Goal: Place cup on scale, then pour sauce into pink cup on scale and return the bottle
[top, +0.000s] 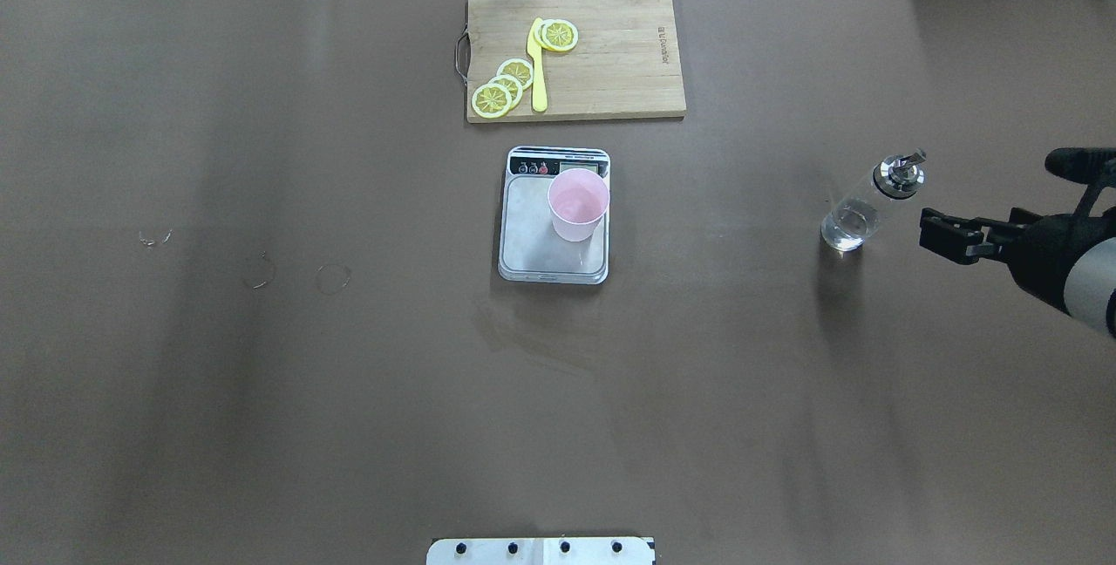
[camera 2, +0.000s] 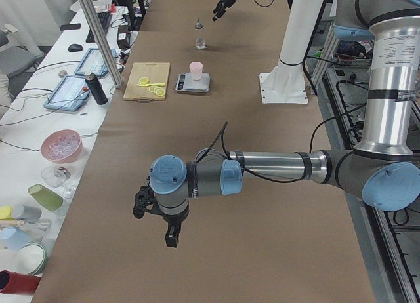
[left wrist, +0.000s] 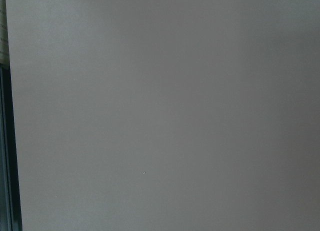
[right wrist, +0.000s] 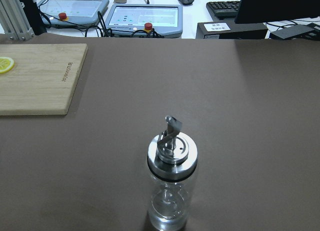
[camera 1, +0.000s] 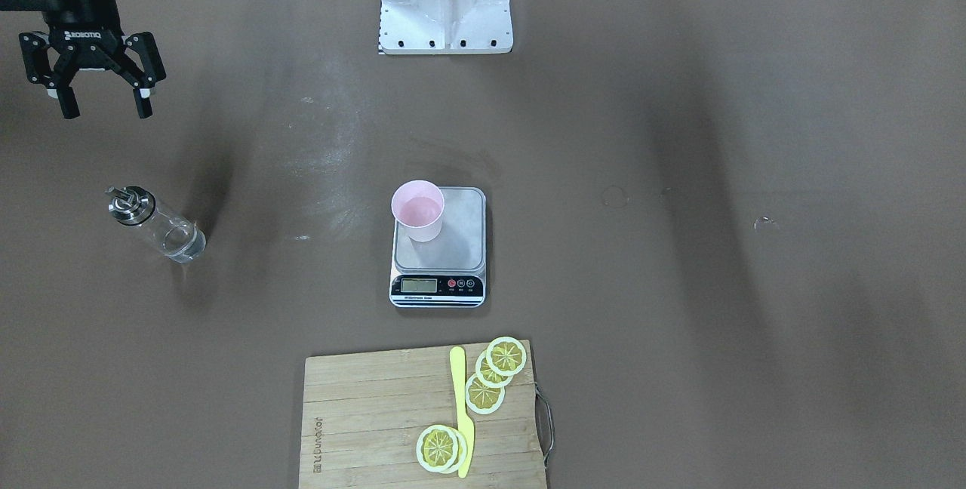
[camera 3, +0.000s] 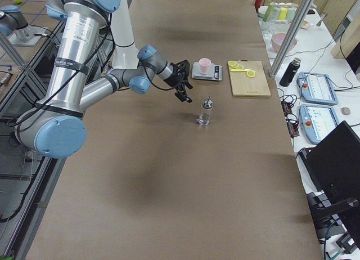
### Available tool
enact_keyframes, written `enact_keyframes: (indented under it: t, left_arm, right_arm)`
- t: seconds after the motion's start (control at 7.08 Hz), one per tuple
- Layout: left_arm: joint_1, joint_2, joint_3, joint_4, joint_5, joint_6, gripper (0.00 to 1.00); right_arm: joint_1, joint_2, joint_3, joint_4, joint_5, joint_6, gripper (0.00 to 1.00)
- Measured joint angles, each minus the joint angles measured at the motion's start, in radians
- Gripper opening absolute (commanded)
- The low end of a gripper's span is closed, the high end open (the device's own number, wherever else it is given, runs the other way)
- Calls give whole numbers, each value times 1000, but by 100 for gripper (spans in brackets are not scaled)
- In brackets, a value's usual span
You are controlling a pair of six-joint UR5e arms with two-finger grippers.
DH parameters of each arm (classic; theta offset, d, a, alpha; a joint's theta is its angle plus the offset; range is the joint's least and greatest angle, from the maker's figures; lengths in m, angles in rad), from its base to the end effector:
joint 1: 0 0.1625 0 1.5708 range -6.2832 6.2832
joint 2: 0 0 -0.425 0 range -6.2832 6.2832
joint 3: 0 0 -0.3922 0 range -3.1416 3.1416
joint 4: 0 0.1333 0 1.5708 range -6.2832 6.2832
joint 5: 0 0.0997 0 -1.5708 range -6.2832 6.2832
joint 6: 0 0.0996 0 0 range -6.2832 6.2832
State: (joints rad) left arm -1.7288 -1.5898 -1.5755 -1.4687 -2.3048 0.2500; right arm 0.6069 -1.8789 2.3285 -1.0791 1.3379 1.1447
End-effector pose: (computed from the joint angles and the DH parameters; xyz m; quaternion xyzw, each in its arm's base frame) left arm -0.1434 -0.4771 0.6597 0.0368 0.3585 0.0288 0.9324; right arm -0.2077 -0.3345 0.3735 0.3125 -0.3405 0.1324 0.8769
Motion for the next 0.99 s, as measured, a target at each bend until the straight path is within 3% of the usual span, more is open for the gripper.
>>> enact_keyframes:
  t: [0.28, 0.57, 0.99]
  left_arm:
    - [0, 0, 1, 2, 1, 0, 99]
    - [0, 1, 1, 2, 0, -1, 99]
    - [0, -3, -6, 0, -1, 0, 99]
  right_arm:
    - [217, 43, -2, -68, 213, -167, 100]
    - [454, 66, -79, -94, 402, -409, 100]
    - [831, 220, -430, -103, 769, -677, 100]
